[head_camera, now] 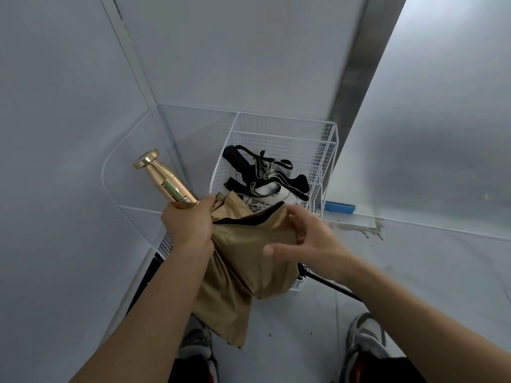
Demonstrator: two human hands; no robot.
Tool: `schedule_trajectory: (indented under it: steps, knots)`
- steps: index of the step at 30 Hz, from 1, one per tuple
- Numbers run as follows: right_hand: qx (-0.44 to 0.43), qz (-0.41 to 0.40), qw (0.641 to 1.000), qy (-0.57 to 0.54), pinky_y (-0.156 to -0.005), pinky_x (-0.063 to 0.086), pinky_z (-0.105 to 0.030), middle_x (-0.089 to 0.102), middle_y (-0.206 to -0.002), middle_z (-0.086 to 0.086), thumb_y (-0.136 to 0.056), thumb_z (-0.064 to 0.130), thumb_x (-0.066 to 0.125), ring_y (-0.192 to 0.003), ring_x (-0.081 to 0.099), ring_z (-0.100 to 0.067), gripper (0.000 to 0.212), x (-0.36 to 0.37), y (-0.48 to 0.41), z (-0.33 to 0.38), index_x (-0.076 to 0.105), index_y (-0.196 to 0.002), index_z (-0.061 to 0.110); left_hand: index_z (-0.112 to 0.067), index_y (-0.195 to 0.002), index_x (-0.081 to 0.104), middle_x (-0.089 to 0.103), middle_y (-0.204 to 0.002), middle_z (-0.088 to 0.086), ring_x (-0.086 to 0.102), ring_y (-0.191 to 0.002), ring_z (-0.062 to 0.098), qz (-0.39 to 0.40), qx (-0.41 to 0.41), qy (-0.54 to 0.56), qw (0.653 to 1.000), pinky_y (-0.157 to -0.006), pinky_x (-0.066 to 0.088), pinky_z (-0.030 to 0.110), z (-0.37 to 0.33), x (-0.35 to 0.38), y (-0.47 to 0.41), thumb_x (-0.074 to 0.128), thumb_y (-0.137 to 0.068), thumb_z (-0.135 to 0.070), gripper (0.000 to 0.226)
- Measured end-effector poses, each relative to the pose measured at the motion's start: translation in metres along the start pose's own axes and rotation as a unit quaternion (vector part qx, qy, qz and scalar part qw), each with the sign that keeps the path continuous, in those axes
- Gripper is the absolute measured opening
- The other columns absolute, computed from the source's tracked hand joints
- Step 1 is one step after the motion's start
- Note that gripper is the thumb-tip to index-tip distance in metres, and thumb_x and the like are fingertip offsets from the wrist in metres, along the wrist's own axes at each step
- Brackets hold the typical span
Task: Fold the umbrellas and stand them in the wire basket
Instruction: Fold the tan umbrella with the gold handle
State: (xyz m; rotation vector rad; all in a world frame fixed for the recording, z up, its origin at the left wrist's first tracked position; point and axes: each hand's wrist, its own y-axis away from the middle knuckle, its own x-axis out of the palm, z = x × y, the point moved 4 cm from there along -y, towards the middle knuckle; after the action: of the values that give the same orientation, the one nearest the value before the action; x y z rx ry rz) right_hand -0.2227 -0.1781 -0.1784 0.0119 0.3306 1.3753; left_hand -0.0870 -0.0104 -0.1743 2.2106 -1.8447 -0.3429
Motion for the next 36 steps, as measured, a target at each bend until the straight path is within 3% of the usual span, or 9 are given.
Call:
schedule_trajectory:
  steps: [3,9,18,22,25,28,31,33,36]
  knots:
    - [-0.041,-0.065,0.997,0.020,-0.063,0.052,-0.024,0.069,-0.070,0.004,-0.085,0.022,0.076,-0.067,0.065,-0.010,0.016,0.003,-0.001,0.003,0.069,-0.082,0.008,-0.002,-0.099,0.063,0.064,-0.085,0.010,0.065,-0.080,0.024,0.042,0.010,-0.024,0.999,-0.071,0.058,0.034,0.000,0.003,0.003,0.081,-0.076,-0.009,0.031]
    - [-0.024,-0.219,0.975,0.020,-0.055,0.034,-0.025,0.048,-0.059,0.001,-0.097,0.034,0.059,-0.054,0.042,-0.009,0.038,-0.010,-0.010,-0.009,0.059,-0.071,0.006,0.002,-0.083,0.063,0.069,-0.075,0.014,0.069,-0.066,0.022,0.193,0.005,-0.029,0.981,-0.064,0.060,0.036,-0.003,0.022,0.026,0.081,-0.075,-0.002,0.019]
    - [0.105,-0.072,0.990,0.061,-0.056,0.046,-0.030,0.058,-0.061,-0.002,-0.093,0.044,0.061,-0.055,0.055,-0.016,0.043,-0.004,-0.002,-0.032,0.064,-0.072,0.007,-0.005,-0.088,0.060,0.067,-0.081,0.010,0.066,-0.064,0.017,0.044,-0.095,0.080,0.991,-0.063,0.058,0.031,-0.001,-0.003,-0.007,0.083,-0.072,-0.005,0.027]
    - [0.034,-0.158,0.978,0.132,-0.052,0.033,-0.029,0.042,-0.050,0.005,-0.096,0.040,0.059,-0.049,0.039,-0.012,0.050,-0.015,-0.006,-0.034,0.049,-0.057,0.010,0.002,-0.116,0.062,0.071,-0.105,0.019,0.072,-0.088,0.030,0.062,-0.146,0.097,0.983,-0.077,0.060,0.048,0.001,-0.010,-0.023,0.088,-0.061,-0.009,0.061]
    - [0.032,-0.202,0.964,0.170,-0.055,0.038,-0.032,0.049,-0.051,0.002,-0.089,0.052,0.061,-0.051,0.044,-0.014,0.055,-0.024,-0.009,-0.036,0.056,-0.061,0.005,-0.005,-0.107,0.064,0.070,-0.096,0.015,0.070,-0.080,0.026,0.100,-0.179,0.105,0.973,-0.071,0.061,0.039,0.003,-0.006,-0.022,0.085,-0.067,-0.010,0.046]
    - [0.015,-0.281,0.910,0.305,-0.062,0.046,-0.032,0.060,-0.066,0.012,-0.088,0.053,0.063,-0.064,0.056,-0.012,0.035,-0.033,-0.001,-0.022,0.058,-0.071,0.022,-0.005,-0.102,0.062,0.068,-0.096,0.014,0.068,-0.082,0.026,0.082,-0.161,0.104,0.978,-0.076,0.059,0.039,0.005,-0.005,-0.021,0.086,-0.068,-0.010,0.042]
    - [-0.209,-0.335,0.856,0.334,-0.067,0.053,-0.033,0.066,-0.088,0.010,-0.092,0.032,0.062,-0.081,0.061,-0.011,0.012,-0.019,0.017,0.015,0.067,-0.089,0.022,-0.004,-0.094,0.063,0.068,-0.094,0.014,0.068,-0.091,0.028,0.062,-0.131,0.083,0.986,-0.085,0.058,0.044,0.007,-0.005,-0.018,0.087,-0.066,-0.009,0.037]
    - [-0.295,-0.272,0.851,0.339,-0.078,0.056,-0.034,0.070,-0.104,0.003,-0.093,0.032,0.060,-0.095,0.065,-0.014,0.022,0.008,0.027,0.022,0.070,-0.104,0.015,-0.005,-0.093,0.062,0.067,-0.090,0.013,0.068,-0.087,0.027,0.065,-0.128,0.082,0.986,-0.083,0.058,0.043,0.007,-0.002,-0.012,0.086,-0.068,-0.009,0.034]
    - [-0.138,-0.094,0.899,0.404,-0.106,0.043,-0.036,0.052,-0.143,0.005,-0.084,0.065,0.055,-0.129,0.050,-0.016,0.073,0.044,0.025,0.006,0.044,-0.143,0.022,-0.004,-0.095,0.060,0.067,-0.085,0.012,0.067,-0.075,0.024,0.097,-0.147,0.102,0.979,-0.071,0.059,0.037,0.003,0.003,0.001,0.083,-0.072,-0.008,0.033]
